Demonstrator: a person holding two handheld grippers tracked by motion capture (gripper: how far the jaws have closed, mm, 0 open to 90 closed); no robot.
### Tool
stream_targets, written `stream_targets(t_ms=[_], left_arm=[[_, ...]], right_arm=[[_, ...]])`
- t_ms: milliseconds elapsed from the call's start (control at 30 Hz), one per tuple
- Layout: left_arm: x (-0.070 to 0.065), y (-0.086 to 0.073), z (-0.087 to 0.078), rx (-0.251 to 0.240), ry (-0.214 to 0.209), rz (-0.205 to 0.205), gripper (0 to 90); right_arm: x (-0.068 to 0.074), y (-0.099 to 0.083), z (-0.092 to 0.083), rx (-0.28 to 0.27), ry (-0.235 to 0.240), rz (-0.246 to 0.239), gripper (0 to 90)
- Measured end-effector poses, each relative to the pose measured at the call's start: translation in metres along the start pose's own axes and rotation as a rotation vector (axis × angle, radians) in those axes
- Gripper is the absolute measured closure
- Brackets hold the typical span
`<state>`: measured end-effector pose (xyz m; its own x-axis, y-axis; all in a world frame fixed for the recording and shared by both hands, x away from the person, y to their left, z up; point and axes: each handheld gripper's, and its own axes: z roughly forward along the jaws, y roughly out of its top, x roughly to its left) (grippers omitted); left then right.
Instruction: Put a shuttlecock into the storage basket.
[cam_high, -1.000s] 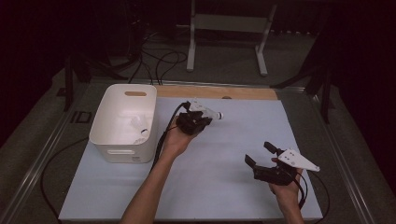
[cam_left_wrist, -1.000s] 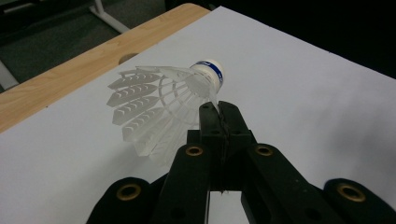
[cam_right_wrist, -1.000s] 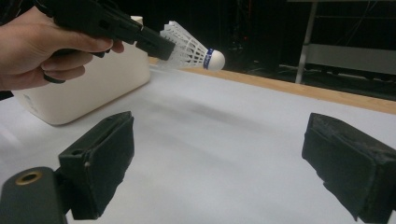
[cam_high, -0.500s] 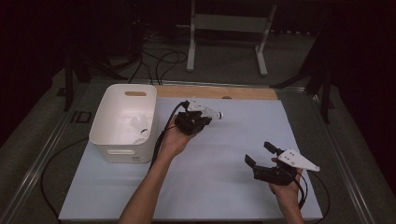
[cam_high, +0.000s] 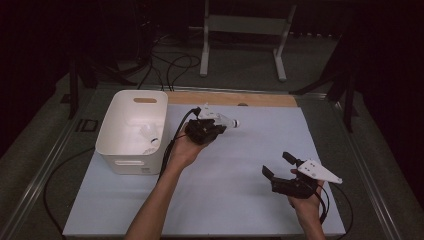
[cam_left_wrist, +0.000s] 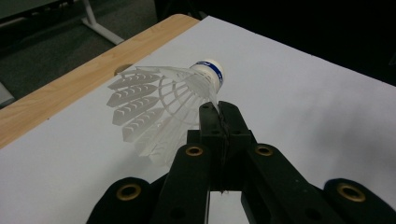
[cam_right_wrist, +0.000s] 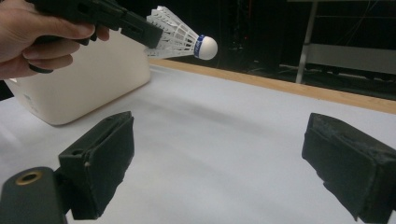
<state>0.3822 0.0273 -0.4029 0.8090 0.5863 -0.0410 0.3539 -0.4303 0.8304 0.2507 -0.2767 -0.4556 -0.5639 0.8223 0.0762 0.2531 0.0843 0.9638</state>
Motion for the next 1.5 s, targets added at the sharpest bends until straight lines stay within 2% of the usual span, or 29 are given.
stream_targets(t_ms=[967, 1500], left_arm=[[-0.001, 0.003, -0.023, -0.027, -0.001, 0.041, 90.0], [0.001, 0.003, -0.036, -0.048, 0.000, 0.043, 90.0]], right_arm=[[0.000, 0.000, 0.000, -0.001, -0.001, -0.006, 9.3], [0.001, 0.000, 0.000, -0.001, -0.001, -0.007, 9.3]])
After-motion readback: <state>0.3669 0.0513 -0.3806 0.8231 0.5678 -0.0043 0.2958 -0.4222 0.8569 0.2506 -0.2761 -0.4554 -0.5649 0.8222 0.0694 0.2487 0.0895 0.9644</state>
